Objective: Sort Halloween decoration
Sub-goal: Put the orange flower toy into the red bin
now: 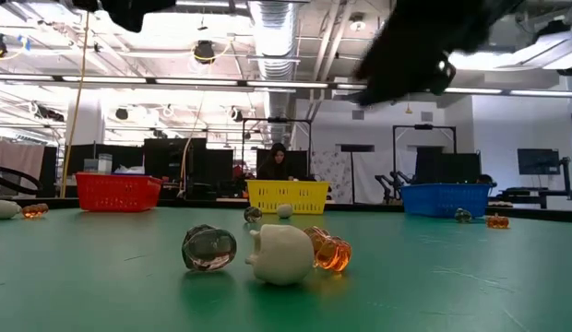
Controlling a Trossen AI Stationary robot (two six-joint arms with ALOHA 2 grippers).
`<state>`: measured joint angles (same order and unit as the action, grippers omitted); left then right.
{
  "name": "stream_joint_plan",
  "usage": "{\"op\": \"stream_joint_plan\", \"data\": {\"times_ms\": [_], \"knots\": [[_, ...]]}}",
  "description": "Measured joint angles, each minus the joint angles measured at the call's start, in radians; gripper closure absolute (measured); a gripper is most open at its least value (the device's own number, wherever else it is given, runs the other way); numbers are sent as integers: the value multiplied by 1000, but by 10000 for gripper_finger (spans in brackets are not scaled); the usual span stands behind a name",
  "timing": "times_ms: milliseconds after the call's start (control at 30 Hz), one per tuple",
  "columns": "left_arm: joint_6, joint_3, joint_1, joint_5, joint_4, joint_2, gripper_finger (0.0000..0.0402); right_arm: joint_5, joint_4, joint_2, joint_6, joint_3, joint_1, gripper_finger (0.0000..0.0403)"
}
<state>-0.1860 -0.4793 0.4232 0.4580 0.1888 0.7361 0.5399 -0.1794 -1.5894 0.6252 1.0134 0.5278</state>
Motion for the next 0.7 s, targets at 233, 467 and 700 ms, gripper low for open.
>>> {"op": "stream_joint_plan", "data": {"times_ms": [233, 467, 700], "knots": [[32, 8, 0, -1, -57, -57, 244, -16, -840, -6, 448, 95, -171, 166], [11, 8, -1, 0, -66, -53, 244, -154, -909, 90, 509, -49, -387, 184], [16, 8, -1, -4, -74, -49, 244, -194, -675, 171, 416, -201, -534, 186]]}}
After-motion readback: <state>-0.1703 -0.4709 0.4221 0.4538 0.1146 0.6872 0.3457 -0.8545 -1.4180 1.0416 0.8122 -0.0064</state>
